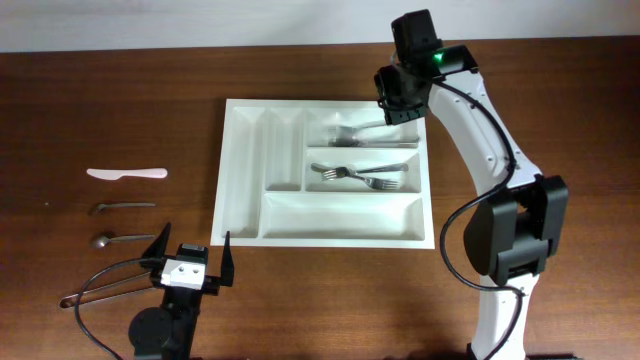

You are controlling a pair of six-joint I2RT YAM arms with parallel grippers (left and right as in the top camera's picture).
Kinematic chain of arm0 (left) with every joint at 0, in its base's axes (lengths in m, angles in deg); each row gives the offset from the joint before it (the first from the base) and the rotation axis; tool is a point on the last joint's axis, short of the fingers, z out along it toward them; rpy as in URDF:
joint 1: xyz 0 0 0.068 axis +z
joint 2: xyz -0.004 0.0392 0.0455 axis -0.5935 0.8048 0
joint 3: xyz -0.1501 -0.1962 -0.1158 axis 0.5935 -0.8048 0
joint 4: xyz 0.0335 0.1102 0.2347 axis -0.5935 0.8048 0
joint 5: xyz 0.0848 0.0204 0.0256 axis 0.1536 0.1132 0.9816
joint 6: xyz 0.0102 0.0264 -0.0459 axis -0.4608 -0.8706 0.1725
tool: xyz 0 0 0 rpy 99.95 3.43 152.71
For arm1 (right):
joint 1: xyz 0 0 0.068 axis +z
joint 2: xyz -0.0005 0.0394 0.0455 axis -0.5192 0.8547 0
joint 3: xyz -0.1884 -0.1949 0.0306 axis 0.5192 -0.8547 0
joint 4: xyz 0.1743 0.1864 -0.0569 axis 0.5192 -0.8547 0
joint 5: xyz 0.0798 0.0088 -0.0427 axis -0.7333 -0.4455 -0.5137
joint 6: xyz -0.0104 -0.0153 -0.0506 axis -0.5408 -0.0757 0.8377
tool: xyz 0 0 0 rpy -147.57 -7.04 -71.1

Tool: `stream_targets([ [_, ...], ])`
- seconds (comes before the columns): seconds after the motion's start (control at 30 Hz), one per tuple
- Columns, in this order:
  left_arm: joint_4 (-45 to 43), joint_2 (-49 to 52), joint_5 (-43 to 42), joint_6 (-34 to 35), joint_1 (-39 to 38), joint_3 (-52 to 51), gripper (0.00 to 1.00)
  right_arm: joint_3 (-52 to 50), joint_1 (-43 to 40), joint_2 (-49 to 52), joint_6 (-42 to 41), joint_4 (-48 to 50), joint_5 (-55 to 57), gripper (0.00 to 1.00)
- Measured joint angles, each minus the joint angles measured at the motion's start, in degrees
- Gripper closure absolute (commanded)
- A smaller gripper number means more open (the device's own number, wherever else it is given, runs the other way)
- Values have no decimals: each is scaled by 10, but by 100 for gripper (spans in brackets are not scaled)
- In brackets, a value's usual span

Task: Pack container
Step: 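Place the spoon into the top compartment and release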

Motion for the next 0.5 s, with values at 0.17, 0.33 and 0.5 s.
stream_targets([
  [0.17, 0, 0, 0, 0, 0, 0, 1, 0, -4, 3, 15, 0, 22, 31],
  [0.33, 0, 0, 0, 0, 0, 0, 1, 0, -23, 3, 54, 2, 32, 16],
  [0.5, 0, 0, 0, 0, 0, 0, 1, 1, -82, 3, 182, -28, 51, 1],
])
